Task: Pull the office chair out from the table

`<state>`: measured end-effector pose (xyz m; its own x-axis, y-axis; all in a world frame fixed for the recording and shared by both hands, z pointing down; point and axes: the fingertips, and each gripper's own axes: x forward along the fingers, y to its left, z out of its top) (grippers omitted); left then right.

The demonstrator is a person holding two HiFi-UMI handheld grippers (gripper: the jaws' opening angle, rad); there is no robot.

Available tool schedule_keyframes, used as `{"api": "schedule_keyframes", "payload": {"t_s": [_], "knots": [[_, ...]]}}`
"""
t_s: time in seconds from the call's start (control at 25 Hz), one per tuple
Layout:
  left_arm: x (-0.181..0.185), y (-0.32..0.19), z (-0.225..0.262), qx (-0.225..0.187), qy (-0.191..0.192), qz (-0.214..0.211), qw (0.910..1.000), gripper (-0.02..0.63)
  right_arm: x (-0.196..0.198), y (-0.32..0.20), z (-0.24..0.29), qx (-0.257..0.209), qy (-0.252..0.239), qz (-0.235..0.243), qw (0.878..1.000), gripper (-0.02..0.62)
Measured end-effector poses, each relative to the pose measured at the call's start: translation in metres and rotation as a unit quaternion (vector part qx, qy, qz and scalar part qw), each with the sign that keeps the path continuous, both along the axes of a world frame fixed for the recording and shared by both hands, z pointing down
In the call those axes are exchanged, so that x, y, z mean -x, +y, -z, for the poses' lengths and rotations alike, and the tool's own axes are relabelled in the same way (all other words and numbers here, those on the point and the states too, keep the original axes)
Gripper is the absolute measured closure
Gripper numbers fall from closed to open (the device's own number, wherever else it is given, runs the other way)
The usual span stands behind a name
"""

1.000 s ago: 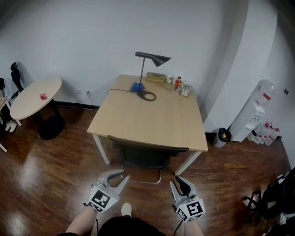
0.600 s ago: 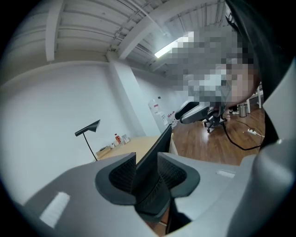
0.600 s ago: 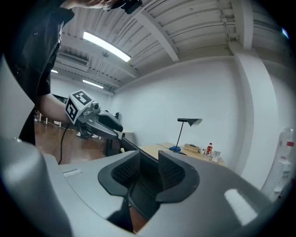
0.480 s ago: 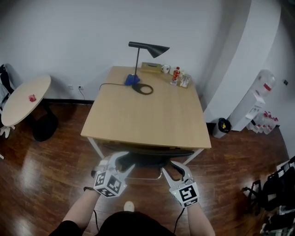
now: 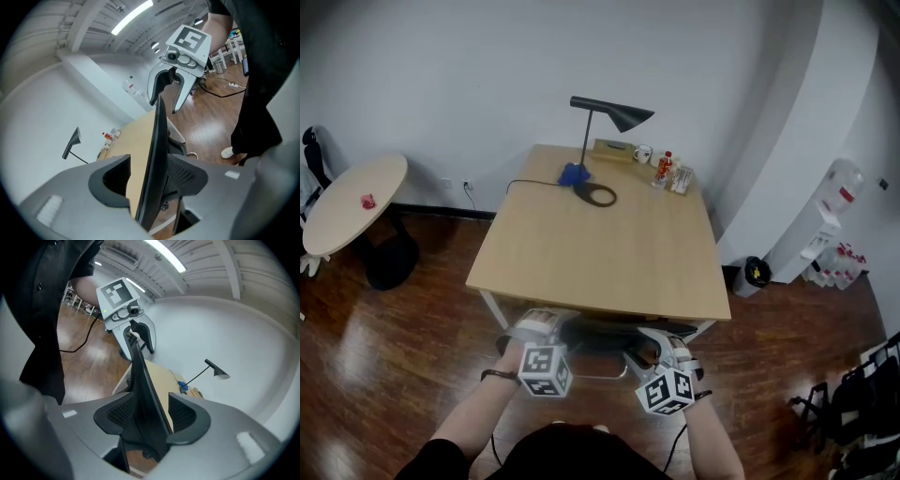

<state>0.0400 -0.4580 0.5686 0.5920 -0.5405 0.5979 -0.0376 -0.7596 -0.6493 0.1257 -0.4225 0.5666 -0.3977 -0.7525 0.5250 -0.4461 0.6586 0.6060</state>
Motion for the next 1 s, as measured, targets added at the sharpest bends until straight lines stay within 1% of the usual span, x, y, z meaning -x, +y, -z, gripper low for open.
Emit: {"api": "schedule_keyframes", "payload": {"t_s": [0.16,0.28,0.36,0.48,0.56,0.68,0.8,0.84,0.88,1.0], "knots": [[0.001,-0.006,-0.016,0.023,-0.027,0.010,0.9993,0.377,-0.011,-0.014,-0.011,0.019,0.052,0.017,0.998,0.328],[0.000,-0.005,-0.033,0.039,-0.051,0.015,0.9978,0.377,-0.015,-0.018,-0.025,0.044,0.084,0.037,0.995,0.328],[0.001,-0.006,-0.040,0.042,-0.061,0.019,0.9971,0.378,-0.018,-0.020,-0.033,0.053,0.106,0.048,0.992,0.330],[0.006,-0.009,-0.042,0.033,-0.059,0.021,0.9975,0.379,-0.021,-0.024,-0.044,0.062,0.124,0.056,0.989,0.336],[0.011,-0.015,-0.046,0.025,-0.071,0.024,0.9969,0.379,-0.023,-0.029,-0.052,0.068,0.132,0.057,0.987,0.344],[0.015,-0.025,-0.054,0.015,-0.100,0.028,0.9944,0.382,-0.025,-0.034,-0.062,0.079,0.145,0.061,0.984,0.358],[0.015,-0.030,-0.065,0.010,-0.142,0.022,0.9896,0.389,-0.028,-0.039,-0.069,0.079,0.170,0.065,0.980,0.398],[0.015,-0.032,-0.070,0.005,-0.154,0.020,0.9878,0.390,-0.029,-0.040,-0.070,0.076,0.184,0.064,0.978,0.421],[0.015,-0.034,-0.073,-0.001,-0.160,0.021,0.9869,0.390,-0.030,-0.041,-0.072,0.073,0.196,0.063,0.976,0.436],[0.014,-0.041,-0.075,-0.020,-0.150,0.031,0.9880,0.390,-0.030,-0.042,-0.075,0.072,0.216,0.063,0.972,0.453]]}}
